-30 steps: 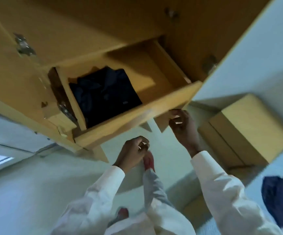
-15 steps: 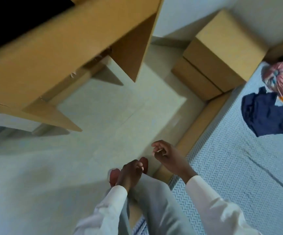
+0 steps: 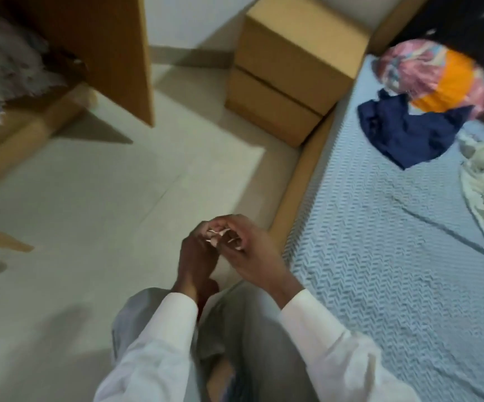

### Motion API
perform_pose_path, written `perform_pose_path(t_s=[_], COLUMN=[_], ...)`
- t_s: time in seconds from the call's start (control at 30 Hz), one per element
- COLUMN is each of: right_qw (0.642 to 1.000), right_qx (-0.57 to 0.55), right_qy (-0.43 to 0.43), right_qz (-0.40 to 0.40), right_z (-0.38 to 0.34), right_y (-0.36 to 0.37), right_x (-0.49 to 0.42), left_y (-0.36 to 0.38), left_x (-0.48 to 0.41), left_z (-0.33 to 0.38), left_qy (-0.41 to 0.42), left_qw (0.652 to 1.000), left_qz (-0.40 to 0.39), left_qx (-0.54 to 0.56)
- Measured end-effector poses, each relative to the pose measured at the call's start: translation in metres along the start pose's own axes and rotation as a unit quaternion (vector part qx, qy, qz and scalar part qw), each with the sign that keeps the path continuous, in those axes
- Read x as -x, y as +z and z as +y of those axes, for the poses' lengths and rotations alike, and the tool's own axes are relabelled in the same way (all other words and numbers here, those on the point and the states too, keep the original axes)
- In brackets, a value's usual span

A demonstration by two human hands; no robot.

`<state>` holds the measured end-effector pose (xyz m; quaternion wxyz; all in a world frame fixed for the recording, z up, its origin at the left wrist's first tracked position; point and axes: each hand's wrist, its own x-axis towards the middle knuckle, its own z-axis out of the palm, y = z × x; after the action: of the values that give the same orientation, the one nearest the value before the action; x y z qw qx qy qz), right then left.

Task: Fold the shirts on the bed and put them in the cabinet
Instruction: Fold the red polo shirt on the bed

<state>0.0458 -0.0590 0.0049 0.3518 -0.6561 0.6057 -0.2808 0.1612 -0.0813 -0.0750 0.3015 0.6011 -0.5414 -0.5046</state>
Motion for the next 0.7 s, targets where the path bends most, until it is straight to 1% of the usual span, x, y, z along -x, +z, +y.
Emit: perform_pose_path(t_s=[0.07,0.13,0.23,0.33,0.4,0.43,0.5,0.53,0.63,0.7], right_qw=[0.998,0.994,0.982,0.964,0.950,0.941,0.925,0.914,0.879,0.853], right_qx=[-0.006,-0.017,-0.046,-0.042,-0.049,-0.047,-0.035,-0.026,-0.012,-0.010], right_qy=[-0.035,-0.031,-0.009,0.008,0.041,0.069,0.131,0.162,0.259,0.312], right_qz=[0.048,0.103,0.184,0.262,0.306,0.328,0.355,0.372,0.399,0.418], right_z=[-0.001,0.001,0.008,0.038,0.061,0.073,0.097,0.112,0.148,0.166], right_y=[-0.013,-0.036,-0.081,-0.126,-0.147,-0.156,-0.170,-0.178,-0.185,-0.188], right_x=[0.024,0.060,0.122,0.189,0.228,0.252,0.297,0.326,0.390,0.425], left_y=[0.016,0.033,0.063,0.112,0.144,0.166,0.212,0.242,0.305,0.335], left_x=[0.014,0.033,0.061,0.096,0.112,0.121,0.141,0.156,0.198,0.221], left_z=[0.016,0.038,0.069,0.100,0.113,0.116,0.116,0.115,0.104,0.091], left_qy=[0.054,0.084,0.130,0.162,0.189,0.206,0.223,0.240,0.305,0.361], left_qw=[0.997,0.996,0.990,0.979,0.967,0.956,0.928,0.903,0.814,0.752], left_qz=[0.003,0.001,-0.022,-0.057,-0.092,-0.126,-0.209,-0.265,-0.408,-0.456], left_qx=[0.050,0.043,-0.057,-0.107,-0.141,-0.165,-0.213,-0.237,-0.279,-0.310])
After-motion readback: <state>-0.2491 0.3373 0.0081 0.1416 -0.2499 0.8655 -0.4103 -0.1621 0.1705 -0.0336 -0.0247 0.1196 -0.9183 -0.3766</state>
